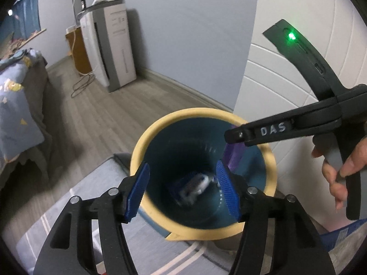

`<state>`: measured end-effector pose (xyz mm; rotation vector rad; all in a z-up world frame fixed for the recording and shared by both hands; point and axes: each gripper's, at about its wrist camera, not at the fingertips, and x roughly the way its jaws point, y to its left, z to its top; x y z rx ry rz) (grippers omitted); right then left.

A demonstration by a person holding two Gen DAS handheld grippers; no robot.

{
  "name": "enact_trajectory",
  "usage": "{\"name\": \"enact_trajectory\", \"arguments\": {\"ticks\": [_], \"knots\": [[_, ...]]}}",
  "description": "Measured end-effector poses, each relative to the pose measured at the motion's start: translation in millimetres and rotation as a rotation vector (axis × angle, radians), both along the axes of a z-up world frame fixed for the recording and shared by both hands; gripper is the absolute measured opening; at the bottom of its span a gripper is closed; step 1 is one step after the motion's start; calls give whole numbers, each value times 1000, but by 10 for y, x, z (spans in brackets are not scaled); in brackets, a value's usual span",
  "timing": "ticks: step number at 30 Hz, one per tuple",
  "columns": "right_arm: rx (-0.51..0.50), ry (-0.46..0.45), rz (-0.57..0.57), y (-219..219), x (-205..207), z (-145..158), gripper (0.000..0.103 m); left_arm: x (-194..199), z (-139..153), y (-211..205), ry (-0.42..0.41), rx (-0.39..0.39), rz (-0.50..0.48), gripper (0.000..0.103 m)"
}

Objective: Collect trash
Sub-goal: 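Carry both items over the wastebasket and open both tools to drop them, then move both tools back over the trash pile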

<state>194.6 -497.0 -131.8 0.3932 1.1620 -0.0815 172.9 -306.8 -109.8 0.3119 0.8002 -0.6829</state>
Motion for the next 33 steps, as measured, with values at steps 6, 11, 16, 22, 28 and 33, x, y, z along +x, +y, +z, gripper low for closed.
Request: {"name": "enact_trajectory", "arguments": {"ticks": [6,11,16,22,28,33], "knots": [[0,-16,0,35,-11,50,63,17,56,197,-2,-14,33,62],[-21,-31,6,89,-29,123,74,-40,225,506,-10,-34,78,66],[-64,-75,46,290,-117,302,90,-137,489,989,-38,-55,151,83],[-140,-117,52,517,-248,523,97,-252,740,1615,-70,-57,272,95],[-155,-156,31,741,-400,710,97,-377,836,2130,-93,-31,349,97],[-195,-187,78,1130,-471,803,97,-466,818,2525,-89,-40,440,97]]}}
